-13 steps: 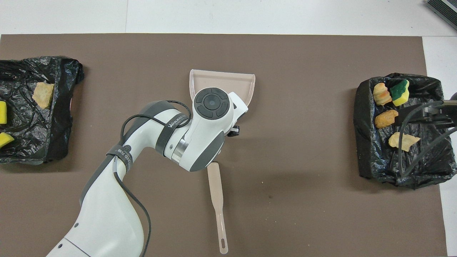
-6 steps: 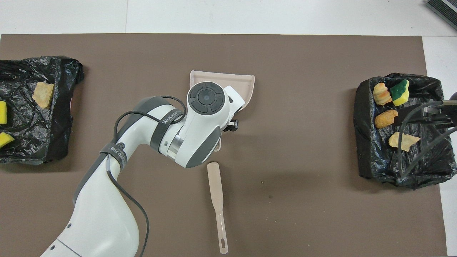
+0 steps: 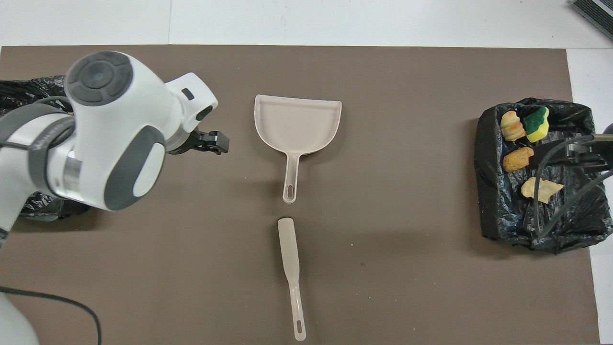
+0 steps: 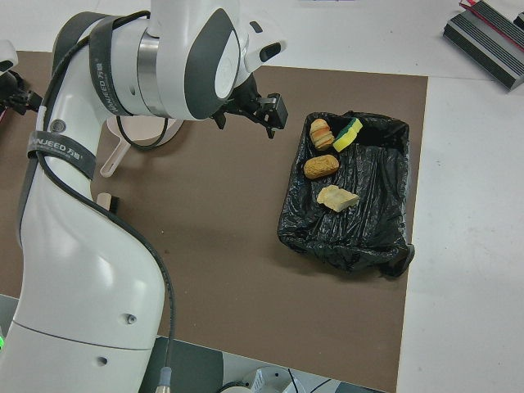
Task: Sweep and dump trash in bin
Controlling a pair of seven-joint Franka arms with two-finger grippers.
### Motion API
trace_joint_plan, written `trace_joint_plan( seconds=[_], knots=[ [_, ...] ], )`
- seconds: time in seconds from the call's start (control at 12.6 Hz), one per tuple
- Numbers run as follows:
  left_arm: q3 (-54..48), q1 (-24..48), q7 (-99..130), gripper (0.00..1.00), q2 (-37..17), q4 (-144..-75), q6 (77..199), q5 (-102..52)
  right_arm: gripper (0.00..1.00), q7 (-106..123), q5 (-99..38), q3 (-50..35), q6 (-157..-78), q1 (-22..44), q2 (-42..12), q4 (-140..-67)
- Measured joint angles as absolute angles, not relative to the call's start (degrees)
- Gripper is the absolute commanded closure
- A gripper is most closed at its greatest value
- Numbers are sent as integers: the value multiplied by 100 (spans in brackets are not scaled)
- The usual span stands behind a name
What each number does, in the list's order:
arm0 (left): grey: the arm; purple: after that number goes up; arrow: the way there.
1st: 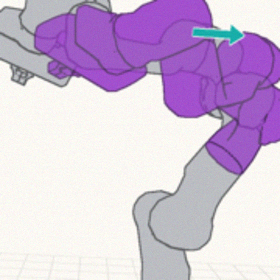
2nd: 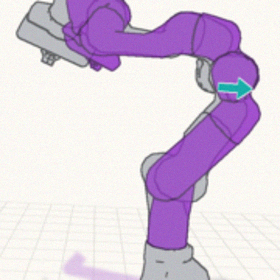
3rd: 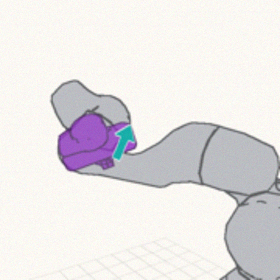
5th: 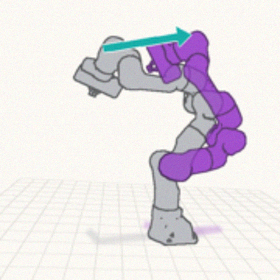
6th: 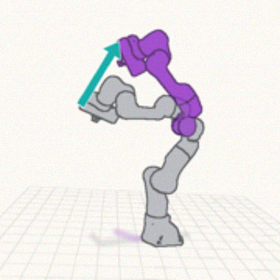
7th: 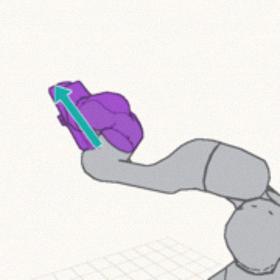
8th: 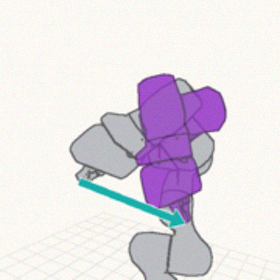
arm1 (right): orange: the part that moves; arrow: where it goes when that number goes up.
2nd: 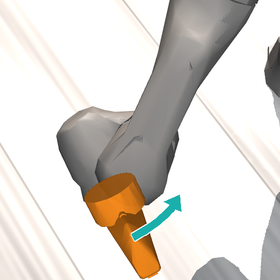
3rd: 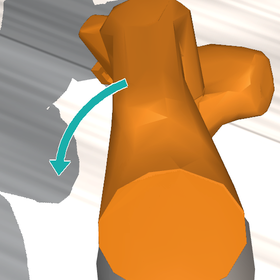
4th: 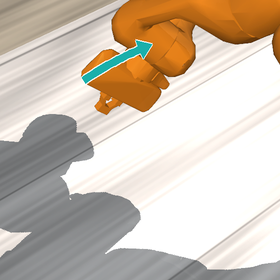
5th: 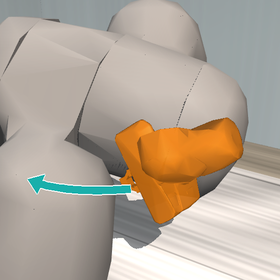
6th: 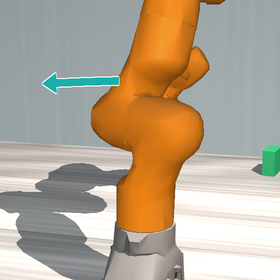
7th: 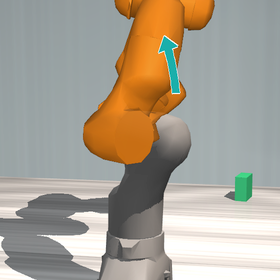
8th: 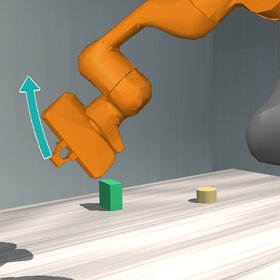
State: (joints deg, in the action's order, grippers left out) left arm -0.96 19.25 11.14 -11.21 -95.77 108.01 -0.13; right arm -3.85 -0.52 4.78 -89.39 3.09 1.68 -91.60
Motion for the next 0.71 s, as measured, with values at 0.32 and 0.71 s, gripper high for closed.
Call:
trace_joint_plan(
  seconds=[0.32,0.71],
  knots=[
    [-90,1270,214,0,-217,-9732,10158,-13,0,-385,-52,478,-8939,309,168,-9160],
    [-58,609,-659,0,168,-9161,9125,-13,0,-385,-52,478,-8939,310,168,-9160]
  ],
)
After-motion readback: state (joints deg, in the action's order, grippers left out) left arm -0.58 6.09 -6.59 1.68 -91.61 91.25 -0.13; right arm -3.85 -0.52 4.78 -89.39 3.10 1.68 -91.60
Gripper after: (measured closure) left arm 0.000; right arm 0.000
